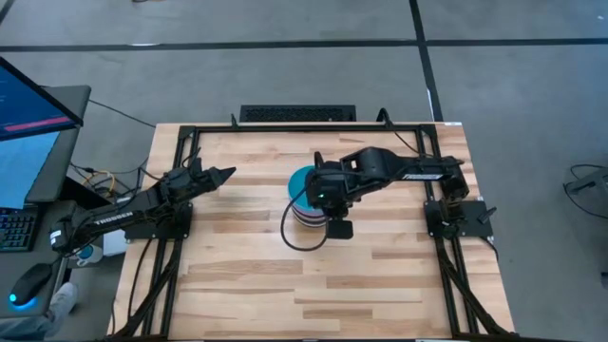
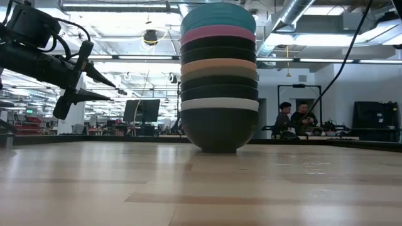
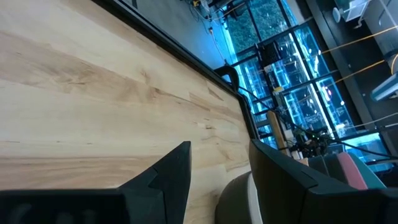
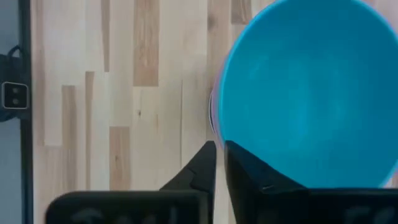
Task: Nest bowls inside each other
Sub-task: Stack the blue bowl on top of the pink bowl
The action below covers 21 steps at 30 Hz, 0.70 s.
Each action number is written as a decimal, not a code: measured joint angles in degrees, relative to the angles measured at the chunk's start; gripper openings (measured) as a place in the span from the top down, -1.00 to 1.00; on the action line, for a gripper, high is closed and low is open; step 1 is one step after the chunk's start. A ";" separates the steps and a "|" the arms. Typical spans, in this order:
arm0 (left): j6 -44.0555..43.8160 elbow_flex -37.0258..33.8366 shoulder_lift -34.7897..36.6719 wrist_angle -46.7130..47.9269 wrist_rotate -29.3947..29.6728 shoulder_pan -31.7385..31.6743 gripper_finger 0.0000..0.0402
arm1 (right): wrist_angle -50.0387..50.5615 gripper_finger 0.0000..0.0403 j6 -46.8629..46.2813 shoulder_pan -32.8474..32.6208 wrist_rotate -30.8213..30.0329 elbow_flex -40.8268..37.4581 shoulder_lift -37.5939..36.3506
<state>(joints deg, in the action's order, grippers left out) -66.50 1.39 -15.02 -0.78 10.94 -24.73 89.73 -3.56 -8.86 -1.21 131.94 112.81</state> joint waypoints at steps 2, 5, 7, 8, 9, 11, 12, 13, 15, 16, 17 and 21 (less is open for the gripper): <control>-0.02 0.00 0.01 0.00 -0.05 0.01 0.24 | 0.01 0.77 -0.52 0.00 0.02 -0.04 0.22; 0.01 0.00 0.01 0.00 -0.05 0.01 0.24 | 0.03 0.82 -0.57 -0.02 0.17 -0.04 0.12; 0.00 0.00 0.02 0.00 -0.05 0.00 0.24 | 0.03 0.86 -0.97 0.00 0.61 -0.04 0.14; 0.02 0.00 0.02 0.00 -0.05 0.00 0.24 | 0.03 0.88 -1.00 0.00 1.03 -0.04 0.14; 0.02 0.00 0.02 0.00 -0.05 0.00 0.24 | -0.01 0.89 -1.00 0.00 1.26 -0.04 0.14; 0.02 0.00 0.02 0.00 -0.05 0.01 0.24 | -0.20 0.93 -1.02 0.00 1.33 -0.04 0.14; 0.06 0.00 0.01 0.00 -0.05 0.00 0.24 | -0.22 0.94 -1.02 0.00 1.33 -0.04 0.14; 0.31 0.00 0.02 0.00 -0.05 0.01 0.24 | -0.20 0.94 -1.02 0.01 1.33 -0.04 0.14; 0.70 0.00 0.02 0.00 -0.07 0.00 0.24 | -0.21 0.95 -1.05 0.18 1.36 -0.04 0.14; 0.70 0.00 0.00 0.00 -0.07 0.00 0.24 | -0.21 0.94 -1.05 0.32 1.36 -0.04 0.14; 0.70 0.00 0.00 0.02 -0.09 0.02 0.24 | -0.21 0.94 -1.07 0.36 1.36 -0.04 0.14; 0.72 0.00 0.02 0.00 -0.09 0.02 0.24 | -0.53 0.92 -1.09 0.77 1.38 -0.04 0.39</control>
<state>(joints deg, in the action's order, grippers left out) -65.78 1.39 -15.00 -0.78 10.85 -24.71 89.20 -4.64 -8.09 0.17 131.90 113.20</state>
